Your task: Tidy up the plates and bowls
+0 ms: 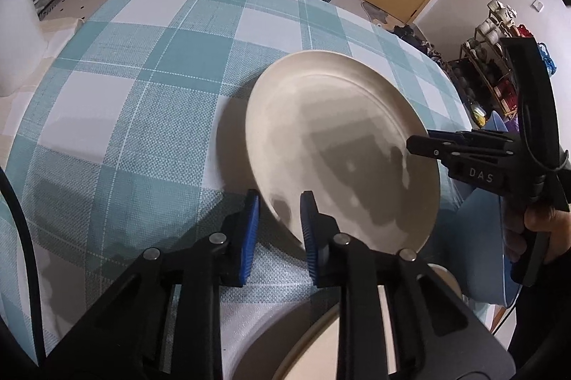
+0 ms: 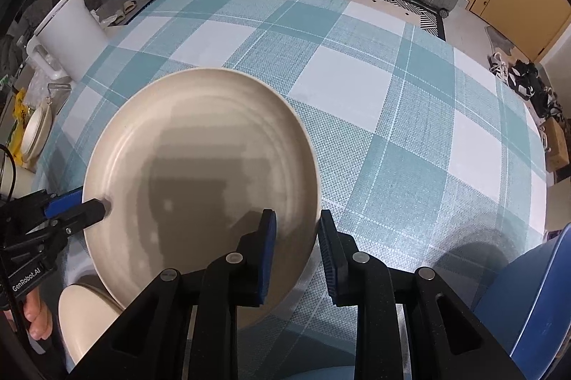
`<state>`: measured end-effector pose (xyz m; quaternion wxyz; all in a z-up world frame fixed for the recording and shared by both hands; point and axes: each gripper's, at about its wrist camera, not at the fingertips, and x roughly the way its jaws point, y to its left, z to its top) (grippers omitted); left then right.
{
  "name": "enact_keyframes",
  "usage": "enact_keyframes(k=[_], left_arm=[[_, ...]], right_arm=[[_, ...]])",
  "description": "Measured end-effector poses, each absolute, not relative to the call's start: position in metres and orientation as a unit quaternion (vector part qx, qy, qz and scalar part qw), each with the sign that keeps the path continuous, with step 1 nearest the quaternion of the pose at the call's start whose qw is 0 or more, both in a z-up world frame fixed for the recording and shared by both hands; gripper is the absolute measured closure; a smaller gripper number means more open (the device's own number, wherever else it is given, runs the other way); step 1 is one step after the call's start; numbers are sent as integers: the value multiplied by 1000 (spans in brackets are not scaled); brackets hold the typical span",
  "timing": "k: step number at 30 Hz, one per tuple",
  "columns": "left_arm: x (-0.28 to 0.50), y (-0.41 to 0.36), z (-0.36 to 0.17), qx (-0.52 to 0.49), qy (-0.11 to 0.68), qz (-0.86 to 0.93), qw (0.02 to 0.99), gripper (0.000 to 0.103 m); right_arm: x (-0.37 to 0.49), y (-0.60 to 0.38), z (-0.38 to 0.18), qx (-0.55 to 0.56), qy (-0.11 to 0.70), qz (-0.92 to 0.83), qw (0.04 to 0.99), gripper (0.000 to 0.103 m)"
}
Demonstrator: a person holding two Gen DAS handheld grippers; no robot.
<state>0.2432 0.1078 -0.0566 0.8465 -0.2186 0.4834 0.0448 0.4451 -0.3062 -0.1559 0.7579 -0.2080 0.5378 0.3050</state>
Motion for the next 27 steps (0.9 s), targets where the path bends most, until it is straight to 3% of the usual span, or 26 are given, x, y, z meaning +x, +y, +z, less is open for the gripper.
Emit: enact_keyframes(k=[27], left_arm=[[212,111,-2,-203,441,66,872,83]], right_arm=[[414,-312,-99,-186,490,328,786,79]])
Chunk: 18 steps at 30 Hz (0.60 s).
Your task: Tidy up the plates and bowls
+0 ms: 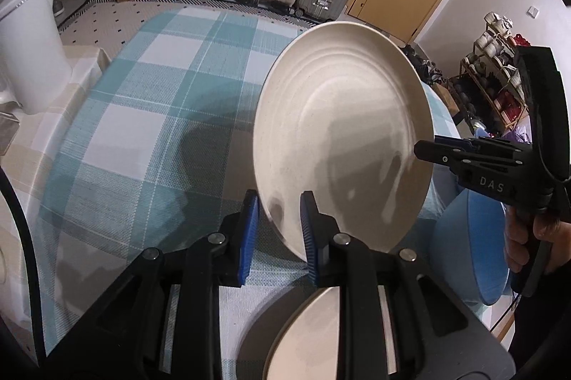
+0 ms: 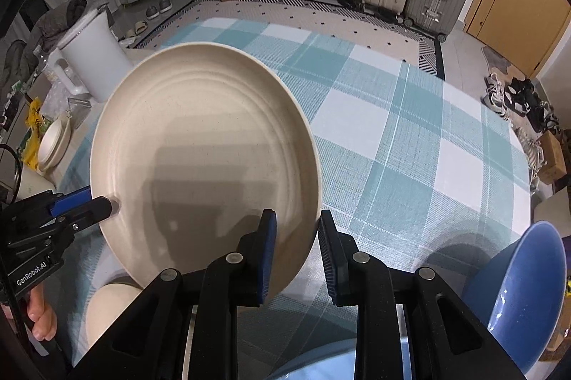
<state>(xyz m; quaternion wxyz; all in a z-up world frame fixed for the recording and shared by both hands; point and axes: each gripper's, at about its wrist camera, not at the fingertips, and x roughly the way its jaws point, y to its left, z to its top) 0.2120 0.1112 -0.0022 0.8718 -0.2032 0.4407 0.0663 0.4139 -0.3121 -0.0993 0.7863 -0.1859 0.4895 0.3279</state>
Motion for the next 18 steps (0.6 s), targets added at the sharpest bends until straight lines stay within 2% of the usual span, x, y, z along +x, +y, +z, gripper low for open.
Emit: enact_keyframes(k=[18], left_arm=[[169,90,40,-181,411,72,891,83]], right_arm=[[368,-334,-54,-164,448,346,808,79]])
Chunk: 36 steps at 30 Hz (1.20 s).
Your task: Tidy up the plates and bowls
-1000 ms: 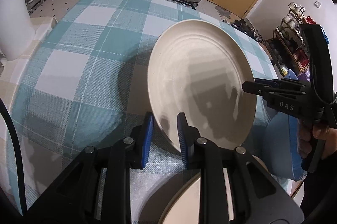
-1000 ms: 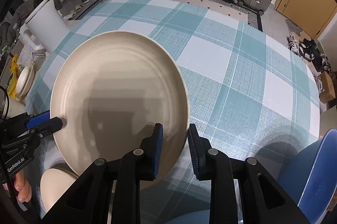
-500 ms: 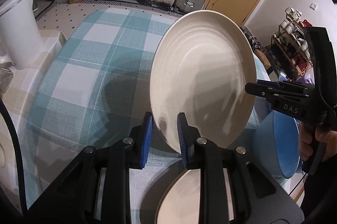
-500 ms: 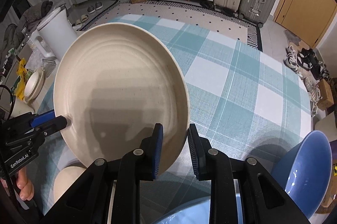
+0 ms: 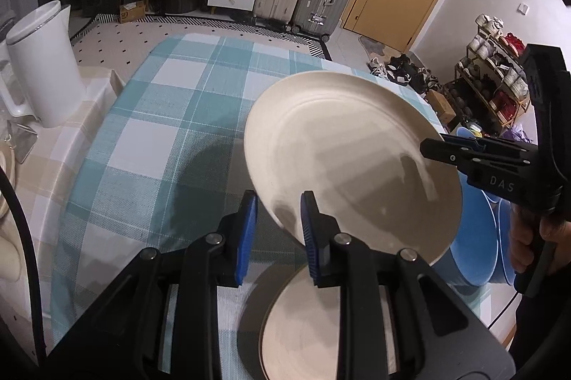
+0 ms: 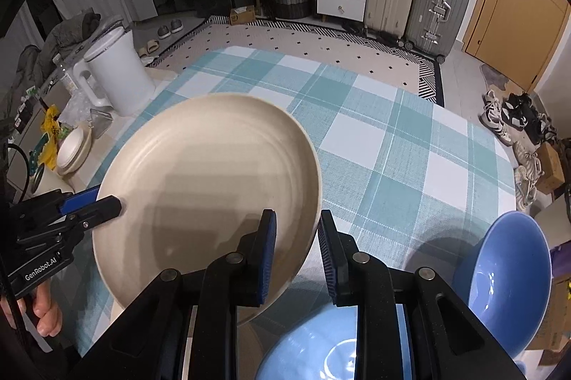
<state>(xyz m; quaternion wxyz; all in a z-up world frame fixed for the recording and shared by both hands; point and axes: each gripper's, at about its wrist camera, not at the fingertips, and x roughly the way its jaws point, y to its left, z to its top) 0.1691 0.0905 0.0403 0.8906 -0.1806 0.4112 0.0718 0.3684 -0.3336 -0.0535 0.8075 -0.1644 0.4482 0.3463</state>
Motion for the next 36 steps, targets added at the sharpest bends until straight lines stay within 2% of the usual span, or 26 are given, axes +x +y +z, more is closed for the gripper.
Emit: enact_keyframes(k=[20,36], left_arm=[[103,69,76,-158,386,71,906,83],[55,55,65,-160,379,92,907,82]], right_arm=[[301,-366,-22,-126,414,361,826,79],[241,-383,-17,-119,383,378,834,77]])
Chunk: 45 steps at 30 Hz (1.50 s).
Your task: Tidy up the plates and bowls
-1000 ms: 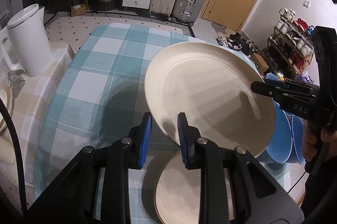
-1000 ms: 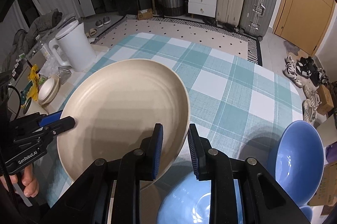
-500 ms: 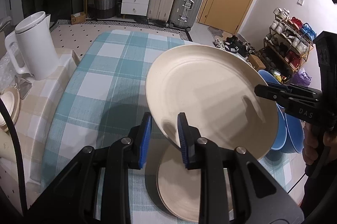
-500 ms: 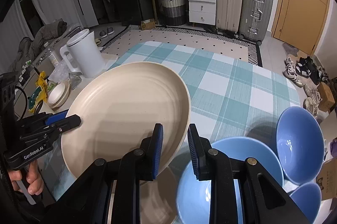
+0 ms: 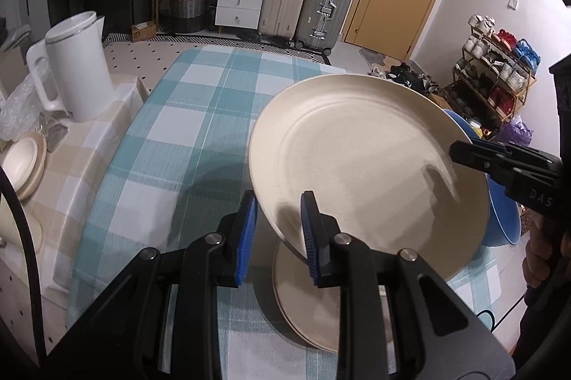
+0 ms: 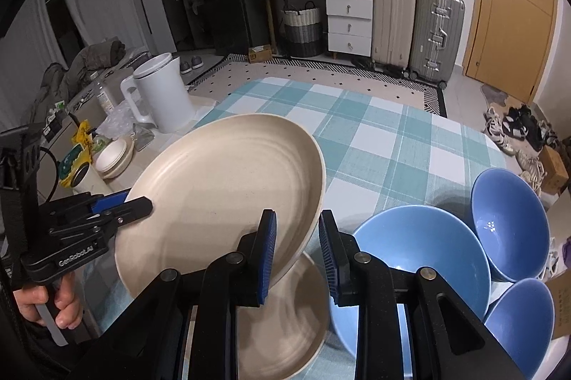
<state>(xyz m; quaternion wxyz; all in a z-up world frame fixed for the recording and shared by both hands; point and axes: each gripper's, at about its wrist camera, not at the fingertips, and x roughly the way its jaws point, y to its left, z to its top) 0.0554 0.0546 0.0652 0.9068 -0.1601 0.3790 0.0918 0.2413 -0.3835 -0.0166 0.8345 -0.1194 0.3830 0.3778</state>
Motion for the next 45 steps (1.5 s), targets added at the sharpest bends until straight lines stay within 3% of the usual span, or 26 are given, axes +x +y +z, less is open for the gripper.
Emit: enact_keyframes(k=[45], left_arm=[[34,41,-2,-147,420,68,893,82]], right_arm=[[180,-414,-81,-120,391,356,840,76]])
